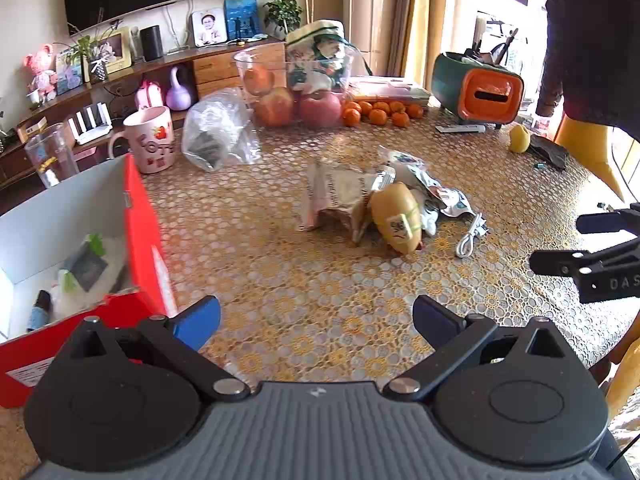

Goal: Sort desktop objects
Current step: 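Move both tools back from the box toward the remaining table items, then grasp yellow egg-shaped toy with left tool while right tool grasps white USB cable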

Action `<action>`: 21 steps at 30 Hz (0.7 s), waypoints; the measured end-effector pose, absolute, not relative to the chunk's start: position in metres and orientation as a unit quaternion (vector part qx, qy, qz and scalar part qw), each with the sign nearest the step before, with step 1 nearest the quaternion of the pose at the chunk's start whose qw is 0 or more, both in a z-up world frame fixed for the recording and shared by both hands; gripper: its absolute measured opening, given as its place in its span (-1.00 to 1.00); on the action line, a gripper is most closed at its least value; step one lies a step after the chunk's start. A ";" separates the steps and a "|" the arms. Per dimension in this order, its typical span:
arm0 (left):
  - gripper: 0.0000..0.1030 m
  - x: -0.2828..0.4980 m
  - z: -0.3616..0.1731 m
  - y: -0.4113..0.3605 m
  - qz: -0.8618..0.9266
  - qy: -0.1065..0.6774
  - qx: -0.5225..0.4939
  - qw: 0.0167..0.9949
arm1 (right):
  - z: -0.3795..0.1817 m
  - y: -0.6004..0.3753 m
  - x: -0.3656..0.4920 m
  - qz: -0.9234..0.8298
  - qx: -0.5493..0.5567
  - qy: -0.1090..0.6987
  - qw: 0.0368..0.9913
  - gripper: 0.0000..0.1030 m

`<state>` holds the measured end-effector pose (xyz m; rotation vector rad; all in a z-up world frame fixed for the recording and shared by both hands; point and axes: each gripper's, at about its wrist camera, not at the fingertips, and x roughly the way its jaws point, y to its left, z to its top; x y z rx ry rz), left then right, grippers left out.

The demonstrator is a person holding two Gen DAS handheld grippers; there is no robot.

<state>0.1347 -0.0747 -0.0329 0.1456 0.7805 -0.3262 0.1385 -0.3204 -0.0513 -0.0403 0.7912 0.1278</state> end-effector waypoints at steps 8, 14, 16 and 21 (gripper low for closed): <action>1.00 0.154 -0.053 -0.120 -0.184 0.369 0.091 0.907 | -0.070 -0.335 0.172 0.047 -0.011 0.399 0.916 0.79; 1.00 0.175 -0.066 -0.139 -0.198 0.372 0.082 0.903 | -0.083 -0.344 0.198 0.052 0.001 0.402 0.914 0.78; 1.00 0.182 -0.072 -0.144 -0.199 0.376 0.082 0.901 | -0.088 -0.344 0.205 0.058 -0.004 0.405 0.913 0.77; 0.99 0.195 -0.081 -0.149 -0.201 0.384 0.070 0.898 | -0.101 -0.342 0.217 0.094 -0.033 0.403 0.910 0.76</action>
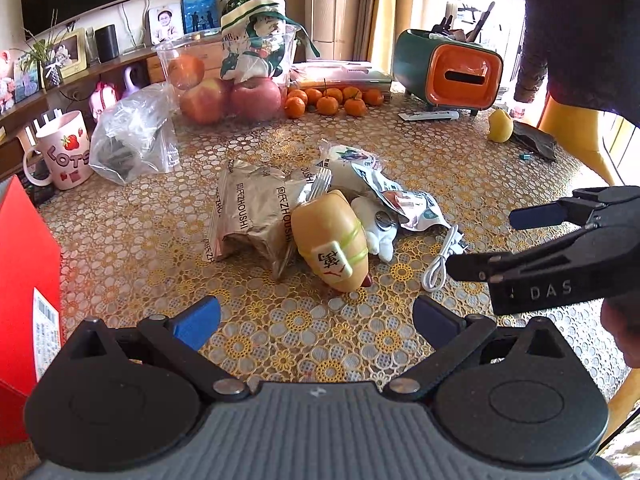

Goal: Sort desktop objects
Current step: 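Grasp yellow egg-shaped toy with left tool while right tool grasps white USB cable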

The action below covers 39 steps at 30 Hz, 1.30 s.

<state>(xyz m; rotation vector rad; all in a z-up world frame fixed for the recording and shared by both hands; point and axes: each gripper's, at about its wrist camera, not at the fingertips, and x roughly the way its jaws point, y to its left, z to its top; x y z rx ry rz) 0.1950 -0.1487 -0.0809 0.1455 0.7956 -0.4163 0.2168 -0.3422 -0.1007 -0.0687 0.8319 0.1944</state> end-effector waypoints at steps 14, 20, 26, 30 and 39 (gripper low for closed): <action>0.98 0.226 -0.093 -0.174 -0.203 0.402 0.057 0.891 | -0.129 -0.344 0.227 0.172 -0.078 0.389 0.902 0.82; 0.86 0.239 -0.102 -0.181 -0.192 0.419 0.038 0.887 | -0.136 -0.345 0.234 0.177 -0.074 0.388 0.902 0.82; 0.65 0.249 -0.109 -0.185 -0.184 0.422 0.030 0.887 | -0.141 -0.343 0.243 0.184 -0.068 0.391 0.899 0.80; 0.38 0.251 -0.111 -0.189 -0.189 0.422 0.028 0.886 | -0.143 -0.344 0.244 0.188 -0.066 0.389 0.900 0.81; -0.15 0.254 -0.115 -0.189 -0.186 0.425 0.027 0.885 | -0.140 -0.348 0.241 0.183 -0.061 0.384 0.903 0.48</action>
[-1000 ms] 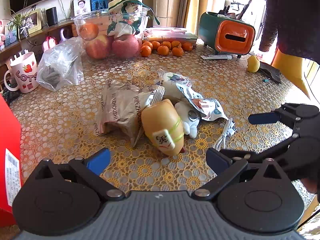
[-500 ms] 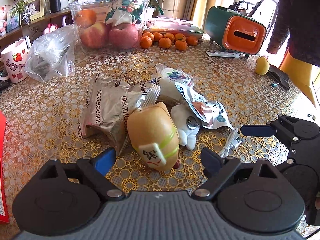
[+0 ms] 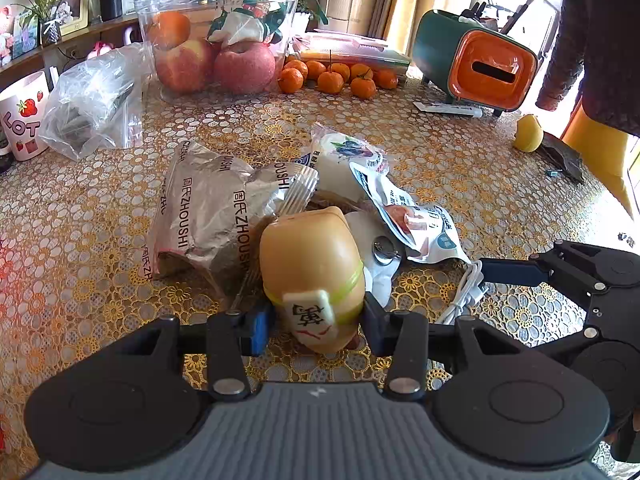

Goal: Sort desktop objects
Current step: 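Grasp yellow egg-shaped toy with left tool while right tool grasps white USB cable, then carry yellow toy with left tool into red box while right tool drops cable there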

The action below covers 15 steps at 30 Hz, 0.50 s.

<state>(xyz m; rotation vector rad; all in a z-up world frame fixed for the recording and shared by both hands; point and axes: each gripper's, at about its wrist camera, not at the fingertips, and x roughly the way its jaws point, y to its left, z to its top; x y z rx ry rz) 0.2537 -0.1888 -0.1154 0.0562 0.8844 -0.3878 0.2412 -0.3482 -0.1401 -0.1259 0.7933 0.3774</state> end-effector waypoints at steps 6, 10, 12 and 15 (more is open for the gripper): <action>-0.20 0.251 -0.114 -0.189 -0.185 0.424 0.031 0.886 | -0.137 -0.348 0.238 0.183 -0.059 0.385 0.903 0.44; -0.22 0.245 -0.110 -0.187 -0.189 0.422 0.032 0.886 | -0.133 -0.346 0.232 0.179 -0.063 0.384 0.904 0.43; -0.22 0.241 -0.107 -0.186 -0.190 0.420 0.033 0.887 | -0.130 -0.346 0.230 0.177 -0.061 0.386 0.903 0.43; -0.22 0.235 -0.101 -0.181 -0.193 0.418 0.031 0.887 | -0.124 -0.345 0.225 0.177 -0.059 0.387 0.903 0.43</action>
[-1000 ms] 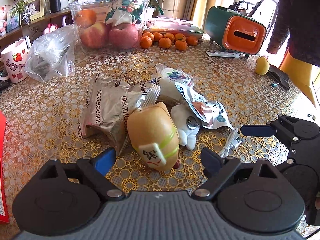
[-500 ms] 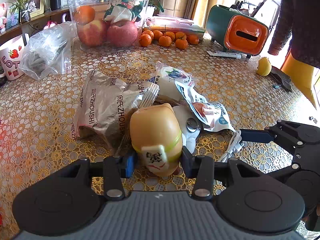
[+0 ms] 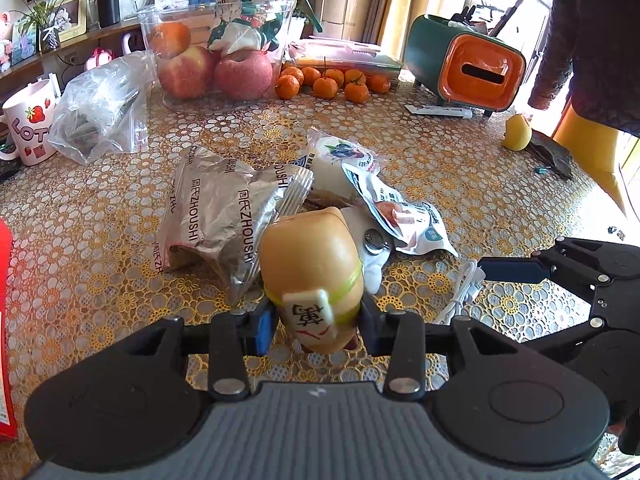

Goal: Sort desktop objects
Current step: 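Carry yellow toy with left tool into red box while right tool drops cable there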

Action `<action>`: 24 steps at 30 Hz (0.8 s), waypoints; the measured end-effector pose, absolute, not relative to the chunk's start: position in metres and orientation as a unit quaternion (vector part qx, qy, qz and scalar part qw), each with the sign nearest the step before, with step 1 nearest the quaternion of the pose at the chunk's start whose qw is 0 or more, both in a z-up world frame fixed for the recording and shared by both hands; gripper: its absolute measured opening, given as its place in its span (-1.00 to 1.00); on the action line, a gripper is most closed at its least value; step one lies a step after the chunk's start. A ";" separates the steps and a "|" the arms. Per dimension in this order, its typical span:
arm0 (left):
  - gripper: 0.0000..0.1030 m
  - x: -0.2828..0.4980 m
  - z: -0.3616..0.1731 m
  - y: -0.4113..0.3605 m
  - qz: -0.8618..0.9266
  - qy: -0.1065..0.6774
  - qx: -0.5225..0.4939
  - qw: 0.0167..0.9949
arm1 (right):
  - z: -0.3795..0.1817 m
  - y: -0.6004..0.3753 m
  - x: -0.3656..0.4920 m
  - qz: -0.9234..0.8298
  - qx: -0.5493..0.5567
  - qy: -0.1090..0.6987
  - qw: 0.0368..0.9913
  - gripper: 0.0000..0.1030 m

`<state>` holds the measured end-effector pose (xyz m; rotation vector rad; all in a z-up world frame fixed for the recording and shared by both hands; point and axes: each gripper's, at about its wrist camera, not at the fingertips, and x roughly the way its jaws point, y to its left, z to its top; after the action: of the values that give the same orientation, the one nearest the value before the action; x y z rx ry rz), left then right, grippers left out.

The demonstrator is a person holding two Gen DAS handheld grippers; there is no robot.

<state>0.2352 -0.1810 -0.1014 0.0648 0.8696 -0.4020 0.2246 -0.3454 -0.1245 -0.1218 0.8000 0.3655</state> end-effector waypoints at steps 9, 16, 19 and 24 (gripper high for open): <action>-0.22 0.209 -0.078 -0.160 -0.199 0.408 0.024 0.890 | -0.099 -0.339 0.205 0.171 -0.064 0.379 0.907 0.43; -0.22 0.180 -0.051 -0.130 -0.200 0.400 0.015 0.894 | -0.069 -0.322 0.186 0.182 -0.069 0.367 0.910 0.43; -0.22 0.167 -0.036 -0.112 -0.194 0.394 0.009 0.899 | -0.056 -0.309 0.178 0.195 -0.074 0.360 0.910 0.43; -0.22 0.147 -0.011 -0.077 -0.175 0.381 0.000 0.908 | -0.034 -0.278 0.167 0.223 -0.087 0.347 0.907 0.43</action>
<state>0.1467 -0.0770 -0.0111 0.0000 0.7855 -0.3610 0.1670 -0.2785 -0.0335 -0.1797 0.7167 0.4596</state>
